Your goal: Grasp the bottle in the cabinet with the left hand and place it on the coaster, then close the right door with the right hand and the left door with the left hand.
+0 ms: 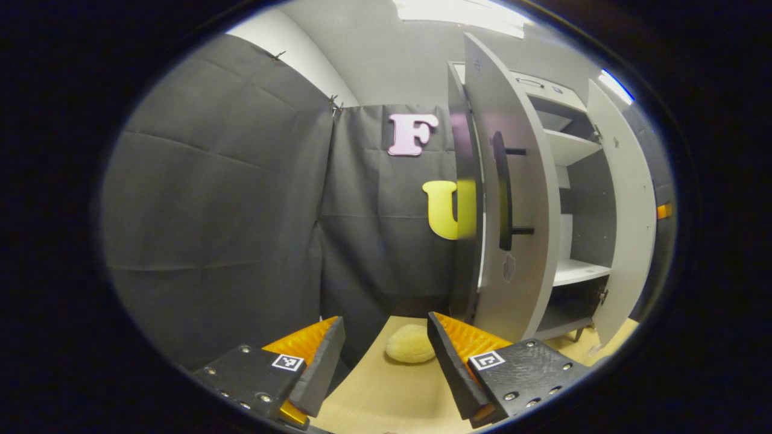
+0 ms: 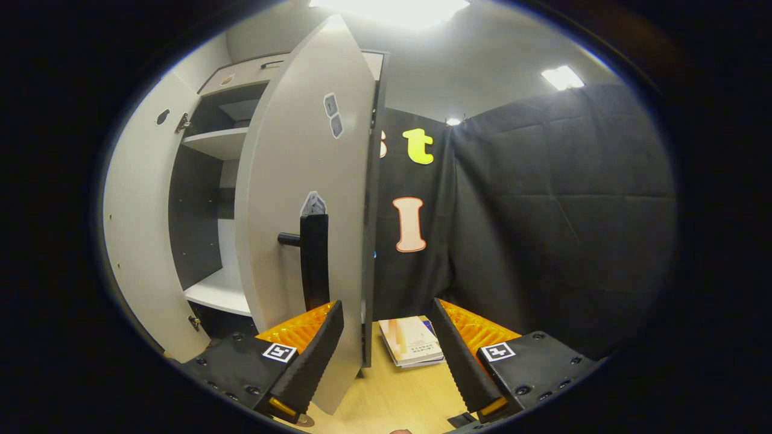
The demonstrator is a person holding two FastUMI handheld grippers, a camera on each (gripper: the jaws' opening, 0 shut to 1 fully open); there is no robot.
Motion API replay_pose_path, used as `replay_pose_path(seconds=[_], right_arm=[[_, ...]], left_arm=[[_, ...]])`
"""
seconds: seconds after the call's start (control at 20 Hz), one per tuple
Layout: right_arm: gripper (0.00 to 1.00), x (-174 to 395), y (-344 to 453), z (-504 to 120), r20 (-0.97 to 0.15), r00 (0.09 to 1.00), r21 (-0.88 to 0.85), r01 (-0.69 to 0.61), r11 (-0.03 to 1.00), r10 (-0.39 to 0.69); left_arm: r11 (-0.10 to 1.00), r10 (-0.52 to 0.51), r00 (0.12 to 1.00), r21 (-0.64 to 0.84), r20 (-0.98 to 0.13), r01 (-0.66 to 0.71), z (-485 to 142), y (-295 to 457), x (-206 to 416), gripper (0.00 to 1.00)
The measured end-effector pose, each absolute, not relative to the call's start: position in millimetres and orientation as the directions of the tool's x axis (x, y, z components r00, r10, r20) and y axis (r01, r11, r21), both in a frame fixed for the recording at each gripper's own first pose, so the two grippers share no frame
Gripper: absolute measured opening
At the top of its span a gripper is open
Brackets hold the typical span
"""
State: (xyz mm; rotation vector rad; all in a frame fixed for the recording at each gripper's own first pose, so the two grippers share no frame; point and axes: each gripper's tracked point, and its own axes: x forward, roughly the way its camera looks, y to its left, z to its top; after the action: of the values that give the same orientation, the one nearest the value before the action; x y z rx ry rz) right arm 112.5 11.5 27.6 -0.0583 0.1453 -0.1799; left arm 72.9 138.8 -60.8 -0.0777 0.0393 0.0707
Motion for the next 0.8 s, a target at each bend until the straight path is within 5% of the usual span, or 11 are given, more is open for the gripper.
replay_pose_path(seconds=[0.8], right_arm=[[0.95,132.4,70.4,8.6,-0.175,0.984,0.022,-0.006,1.000,0.010]], left_arm=[[0.989,0.131,0.990,-0.067,-0.062,-0.135,-70.1,172.8,55.8,0.84]])
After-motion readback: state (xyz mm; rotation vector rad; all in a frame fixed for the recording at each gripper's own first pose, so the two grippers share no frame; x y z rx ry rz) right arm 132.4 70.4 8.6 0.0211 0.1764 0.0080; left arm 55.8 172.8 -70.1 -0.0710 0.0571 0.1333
